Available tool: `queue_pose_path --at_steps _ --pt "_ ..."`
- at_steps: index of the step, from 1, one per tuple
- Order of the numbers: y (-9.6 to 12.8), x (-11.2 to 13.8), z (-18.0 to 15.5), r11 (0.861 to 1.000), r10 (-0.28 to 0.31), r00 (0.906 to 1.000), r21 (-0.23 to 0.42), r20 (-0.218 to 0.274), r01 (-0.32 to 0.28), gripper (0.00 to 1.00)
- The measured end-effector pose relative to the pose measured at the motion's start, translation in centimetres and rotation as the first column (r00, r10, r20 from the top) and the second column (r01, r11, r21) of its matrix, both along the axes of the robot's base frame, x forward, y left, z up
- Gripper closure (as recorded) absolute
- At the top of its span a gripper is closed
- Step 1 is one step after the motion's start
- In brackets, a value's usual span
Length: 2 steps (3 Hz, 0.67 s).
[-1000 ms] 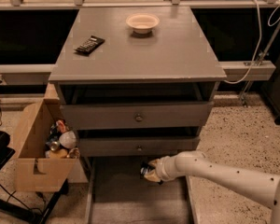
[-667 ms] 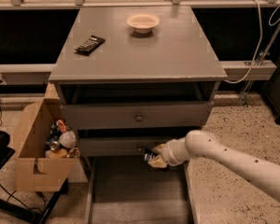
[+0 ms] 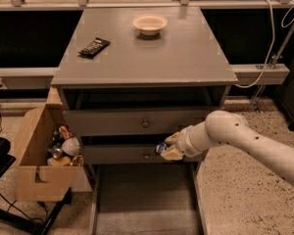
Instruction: Pick rxbar blueberry from bottom drawer and place on counter
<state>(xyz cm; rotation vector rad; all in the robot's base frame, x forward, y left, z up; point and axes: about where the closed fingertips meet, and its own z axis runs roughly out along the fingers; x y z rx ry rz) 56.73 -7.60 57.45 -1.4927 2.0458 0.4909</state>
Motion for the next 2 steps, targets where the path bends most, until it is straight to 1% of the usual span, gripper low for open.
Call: queue_pose_path --at_steps 1,2 --pt "0.0 0.0 0.0 1.0 0.0 1.0 0.0 0.0 0.0 1.0" --pt "1.2 -0.2 4.4 1.0 0.018 0.9998 -0.018 0.012 -0.018 1.0"
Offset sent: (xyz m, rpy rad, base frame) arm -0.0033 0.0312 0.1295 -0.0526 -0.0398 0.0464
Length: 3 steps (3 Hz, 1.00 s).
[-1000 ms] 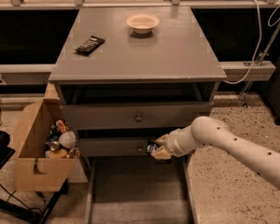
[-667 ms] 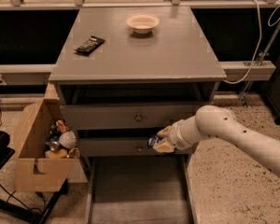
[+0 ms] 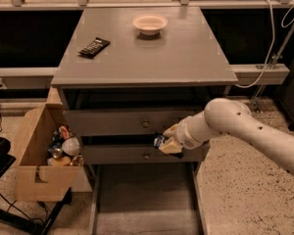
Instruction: Pick rxbar blueberry from bottom drawer and place on counter
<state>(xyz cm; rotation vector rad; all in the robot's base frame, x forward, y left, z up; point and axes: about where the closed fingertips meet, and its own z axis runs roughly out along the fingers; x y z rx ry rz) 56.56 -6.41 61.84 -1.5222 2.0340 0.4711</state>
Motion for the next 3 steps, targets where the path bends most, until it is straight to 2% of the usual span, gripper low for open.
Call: queue_pose_path --at_steps 1,2,3 --pt "1.1 0.1 6.8 1.0 -0.002 0.9997 -0.019 0.024 0.002 1.0" --pt "1.6 1.2 14.4 0.999 -0.017 0.997 -0.027 0.076 0.02 1.0" --pt "2.5 2.2 22.0 0.997 -0.035 0.9879 -0.058 0.151 0.044 1.0"
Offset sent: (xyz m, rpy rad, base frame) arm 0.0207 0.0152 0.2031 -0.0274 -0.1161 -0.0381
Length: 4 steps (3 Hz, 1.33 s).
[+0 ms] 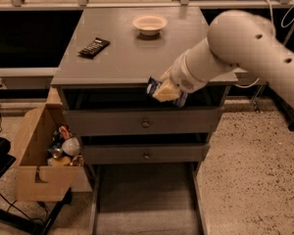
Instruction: Pick rxbar blueberry from bottom drawer and place on counter
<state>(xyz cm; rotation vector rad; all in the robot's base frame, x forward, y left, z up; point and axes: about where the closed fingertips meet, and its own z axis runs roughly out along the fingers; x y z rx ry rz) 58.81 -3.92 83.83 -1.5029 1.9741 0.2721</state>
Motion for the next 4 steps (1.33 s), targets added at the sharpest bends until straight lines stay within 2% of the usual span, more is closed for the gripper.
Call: queue_pose_path --at_steps 1,2,3,4 --pt "0.9 1.2 6.1 0.999 -0.033 0.998 -0.014 0.054 0.033 1.0" --pt "1.6 3.5 10.0 0.998 -0.057 0.9918 -0.007 0.114 0.058 1.0" --pt "1.7 9.0 11.3 0.994 -0.107 0.9757 0.012 0.191 0.107 1.0" --pt "1.1 13.4 10.3 0.988 -0.154 0.9583 0.03 0.241 0.151 1.0"
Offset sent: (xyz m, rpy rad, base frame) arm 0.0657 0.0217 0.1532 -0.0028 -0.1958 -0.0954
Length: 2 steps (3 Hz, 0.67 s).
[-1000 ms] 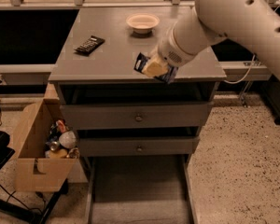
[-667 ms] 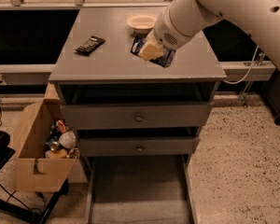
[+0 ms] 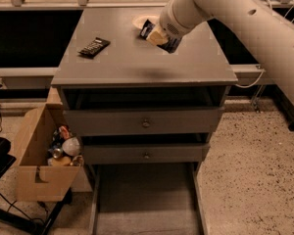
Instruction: Pick rxbar blueberry from bottom drawer and place on counter
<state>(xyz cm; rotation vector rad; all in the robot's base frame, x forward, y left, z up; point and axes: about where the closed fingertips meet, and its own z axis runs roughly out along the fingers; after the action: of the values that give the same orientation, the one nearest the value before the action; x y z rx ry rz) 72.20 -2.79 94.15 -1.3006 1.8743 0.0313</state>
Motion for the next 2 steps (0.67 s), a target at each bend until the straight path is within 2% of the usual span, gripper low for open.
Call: queue_pose_path --at_steps 1,2 --pt "-4.47 5.14 -5.64 0.991 -0.125 0.9906 0.035 -0.055 0.127 0.98" --pt "-4.03 4.92 -5.61 0.993 -0.115 0.9918 0.032 -0.054 0.117 0.76"
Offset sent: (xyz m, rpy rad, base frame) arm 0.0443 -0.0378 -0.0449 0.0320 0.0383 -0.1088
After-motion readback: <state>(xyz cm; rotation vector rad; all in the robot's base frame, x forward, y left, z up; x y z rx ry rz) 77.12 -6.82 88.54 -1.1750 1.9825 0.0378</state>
